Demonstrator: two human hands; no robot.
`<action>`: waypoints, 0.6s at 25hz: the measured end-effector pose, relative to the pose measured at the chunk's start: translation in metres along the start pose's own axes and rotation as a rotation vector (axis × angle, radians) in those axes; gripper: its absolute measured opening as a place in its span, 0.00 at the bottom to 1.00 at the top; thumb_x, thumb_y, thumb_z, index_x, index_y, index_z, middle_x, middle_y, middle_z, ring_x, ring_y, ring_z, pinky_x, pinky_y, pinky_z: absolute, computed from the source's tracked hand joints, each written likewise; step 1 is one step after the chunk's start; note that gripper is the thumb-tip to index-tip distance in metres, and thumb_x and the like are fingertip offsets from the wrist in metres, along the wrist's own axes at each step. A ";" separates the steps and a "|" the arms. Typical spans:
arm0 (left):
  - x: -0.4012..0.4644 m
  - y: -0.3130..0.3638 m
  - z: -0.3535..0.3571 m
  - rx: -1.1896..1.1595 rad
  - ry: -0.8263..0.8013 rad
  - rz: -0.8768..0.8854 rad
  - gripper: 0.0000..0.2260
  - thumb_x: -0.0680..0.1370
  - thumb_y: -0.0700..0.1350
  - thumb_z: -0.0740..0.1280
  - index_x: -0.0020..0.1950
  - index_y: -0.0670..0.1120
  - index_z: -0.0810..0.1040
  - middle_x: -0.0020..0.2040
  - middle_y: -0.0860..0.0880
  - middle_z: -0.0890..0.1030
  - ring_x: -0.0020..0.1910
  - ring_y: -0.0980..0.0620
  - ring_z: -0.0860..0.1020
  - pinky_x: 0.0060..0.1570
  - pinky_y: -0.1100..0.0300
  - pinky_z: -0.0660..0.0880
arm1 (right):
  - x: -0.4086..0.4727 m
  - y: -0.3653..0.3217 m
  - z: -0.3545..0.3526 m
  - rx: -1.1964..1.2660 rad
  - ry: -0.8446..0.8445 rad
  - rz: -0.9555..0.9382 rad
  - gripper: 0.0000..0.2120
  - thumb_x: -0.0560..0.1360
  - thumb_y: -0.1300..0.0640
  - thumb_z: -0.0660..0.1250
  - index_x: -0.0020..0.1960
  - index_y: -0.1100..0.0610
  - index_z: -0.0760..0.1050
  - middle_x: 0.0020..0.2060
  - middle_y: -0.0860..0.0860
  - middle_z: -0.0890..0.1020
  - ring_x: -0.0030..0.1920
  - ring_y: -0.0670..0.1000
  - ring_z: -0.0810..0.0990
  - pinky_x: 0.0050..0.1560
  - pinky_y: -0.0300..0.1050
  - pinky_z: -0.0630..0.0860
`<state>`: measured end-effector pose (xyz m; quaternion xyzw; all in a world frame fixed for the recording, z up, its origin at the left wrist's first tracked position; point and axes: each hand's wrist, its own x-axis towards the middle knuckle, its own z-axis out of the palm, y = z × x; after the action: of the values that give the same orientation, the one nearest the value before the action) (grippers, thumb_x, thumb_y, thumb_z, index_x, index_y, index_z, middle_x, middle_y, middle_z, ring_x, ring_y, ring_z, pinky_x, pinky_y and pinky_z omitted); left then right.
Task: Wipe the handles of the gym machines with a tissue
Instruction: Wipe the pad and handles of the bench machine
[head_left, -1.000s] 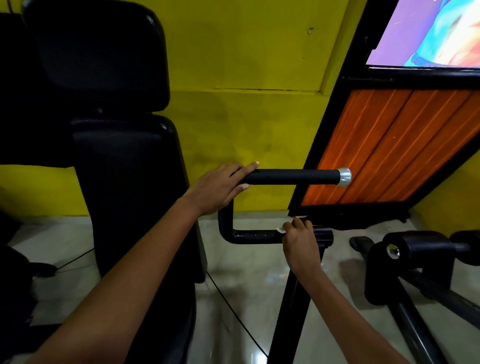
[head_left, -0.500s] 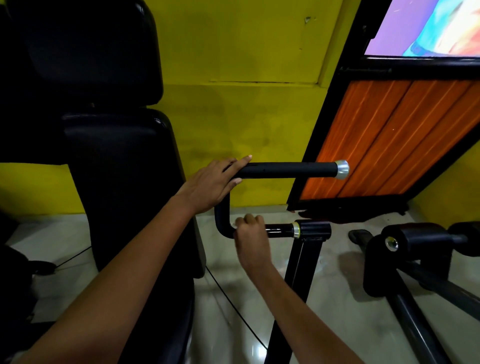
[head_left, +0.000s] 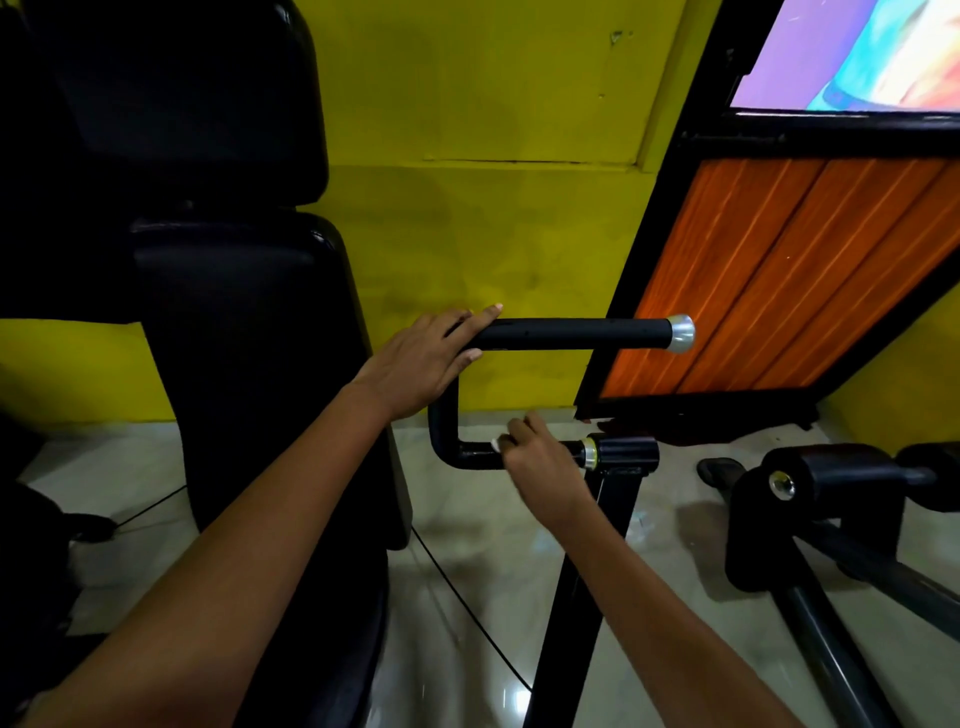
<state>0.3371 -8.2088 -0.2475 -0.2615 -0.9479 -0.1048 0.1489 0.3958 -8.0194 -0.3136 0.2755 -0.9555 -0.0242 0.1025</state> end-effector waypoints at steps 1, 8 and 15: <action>0.000 0.000 0.000 -0.005 -0.004 -0.005 0.24 0.83 0.53 0.51 0.78 0.55 0.50 0.68 0.47 0.68 0.58 0.44 0.71 0.48 0.54 0.71 | -0.005 0.015 0.002 -0.029 -0.007 0.018 0.16 0.49 0.65 0.81 0.36 0.60 0.82 0.36 0.56 0.81 0.43 0.56 0.80 0.35 0.44 0.78; -0.001 0.002 0.001 -0.021 -0.005 -0.023 0.23 0.83 0.53 0.51 0.78 0.55 0.50 0.68 0.46 0.68 0.59 0.45 0.70 0.49 0.55 0.70 | -0.020 0.061 0.020 -0.115 -0.125 0.176 0.08 0.63 0.69 0.73 0.40 0.61 0.80 0.41 0.59 0.79 0.51 0.64 0.76 0.47 0.51 0.77; -0.001 0.002 0.003 -0.022 0.007 -0.019 0.23 0.83 0.53 0.51 0.78 0.55 0.51 0.68 0.46 0.68 0.58 0.45 0.70 0.49 0.56 0.70 | -0.006 0.068 0.005 0.130 0.036 0.299 0.08 0.66 0.70 0.67 0.44 0.62 0.78 0.37 0.59 0.80 0.39 0.61 0.77 0.37 0.50 0.74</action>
<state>0.3382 -8.2070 -0.2502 -0.2538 -0.9485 -0.1175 0.1484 0.3637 -7.9588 -0.3129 0.1368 -0.9834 0.0580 0.1042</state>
